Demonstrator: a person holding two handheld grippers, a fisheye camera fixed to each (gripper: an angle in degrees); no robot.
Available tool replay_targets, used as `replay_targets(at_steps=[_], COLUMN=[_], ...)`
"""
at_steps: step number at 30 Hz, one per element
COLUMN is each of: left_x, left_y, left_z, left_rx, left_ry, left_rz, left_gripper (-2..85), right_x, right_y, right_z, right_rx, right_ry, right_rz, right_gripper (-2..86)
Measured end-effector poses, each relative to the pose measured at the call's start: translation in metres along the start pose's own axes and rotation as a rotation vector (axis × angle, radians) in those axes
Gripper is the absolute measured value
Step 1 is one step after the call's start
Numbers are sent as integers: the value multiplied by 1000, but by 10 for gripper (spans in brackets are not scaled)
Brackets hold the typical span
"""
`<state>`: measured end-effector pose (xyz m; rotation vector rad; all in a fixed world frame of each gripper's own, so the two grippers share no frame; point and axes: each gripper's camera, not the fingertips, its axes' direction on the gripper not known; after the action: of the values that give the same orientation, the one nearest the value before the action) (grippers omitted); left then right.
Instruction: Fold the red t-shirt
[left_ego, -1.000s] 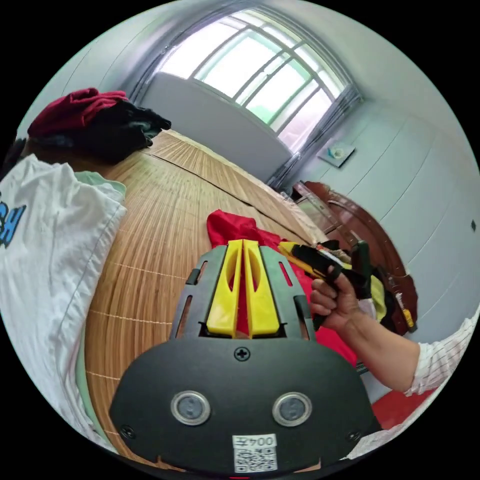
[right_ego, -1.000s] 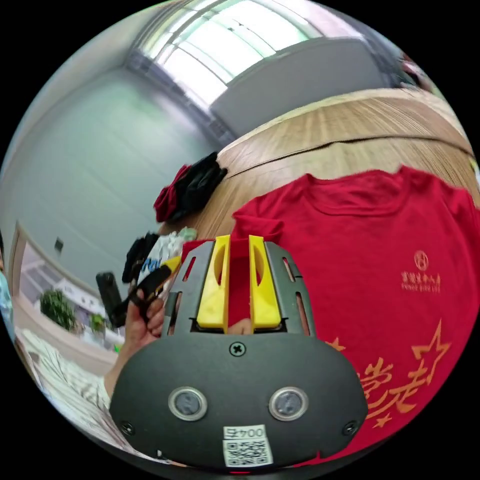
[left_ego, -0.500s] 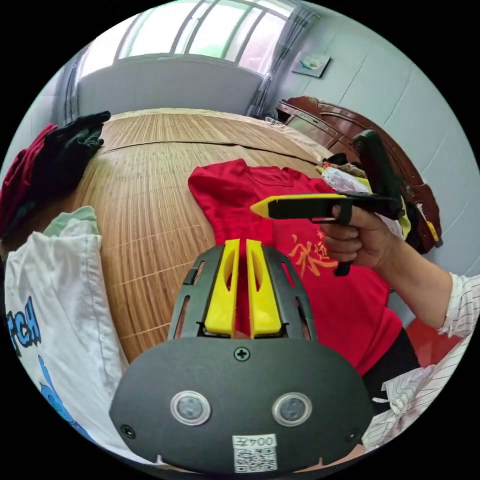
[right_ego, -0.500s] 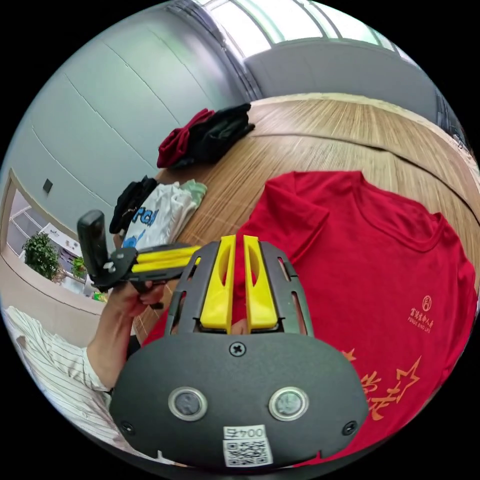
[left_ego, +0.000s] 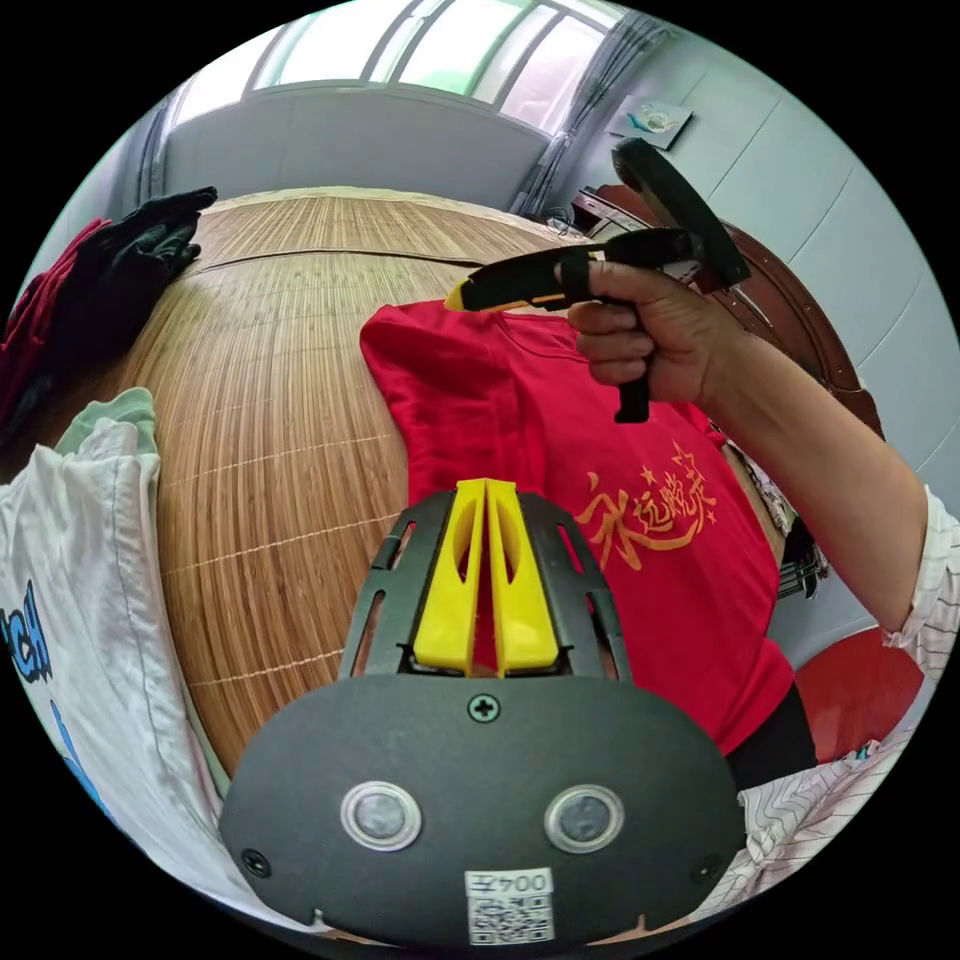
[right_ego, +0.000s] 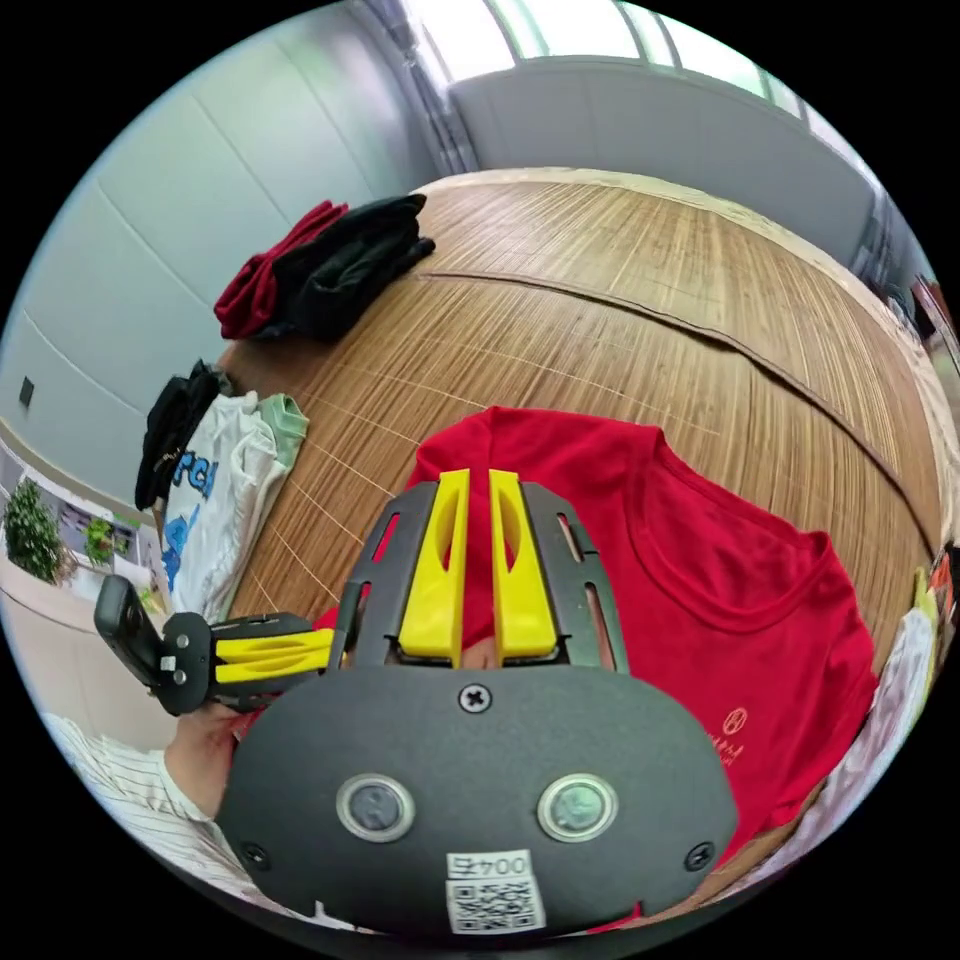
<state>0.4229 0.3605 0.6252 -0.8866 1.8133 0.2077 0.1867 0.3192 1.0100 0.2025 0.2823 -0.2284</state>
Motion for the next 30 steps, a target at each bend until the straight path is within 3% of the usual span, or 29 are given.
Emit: replay_targets(at_steps=[6, 8, 16, 20, 25, 30], left_x=[10, 15, 27, 25, 18, 27], left_y=[-5, -7, -12, -11, -8, -9], left_z=[1, 8, 16, 4, -14, -19], left_rx=[-30, -71, -116, -54, 35, 97], left_ry=[-4, -34, -52, -43, -25, -1], left_rz=[29, 40, 61, 41, 20, 65], left_gripper=[2, 2, 2, 2, 1, 1], right_x=[-33, -39, -36, -32, -26, 1], right_y=[-37, -45, -77, -73, -43, 20], right_z=[48, 62, 55, 64, 46, -1], right_rx=[-175, -227, -187, -248, -250, -89], right_ry=[73, 84, 338, 124, 135, -40], right_rz=[-144, -189, -229, -197, -147, 38], right_gripper=[72, 43, 9, 58, 66, 65])
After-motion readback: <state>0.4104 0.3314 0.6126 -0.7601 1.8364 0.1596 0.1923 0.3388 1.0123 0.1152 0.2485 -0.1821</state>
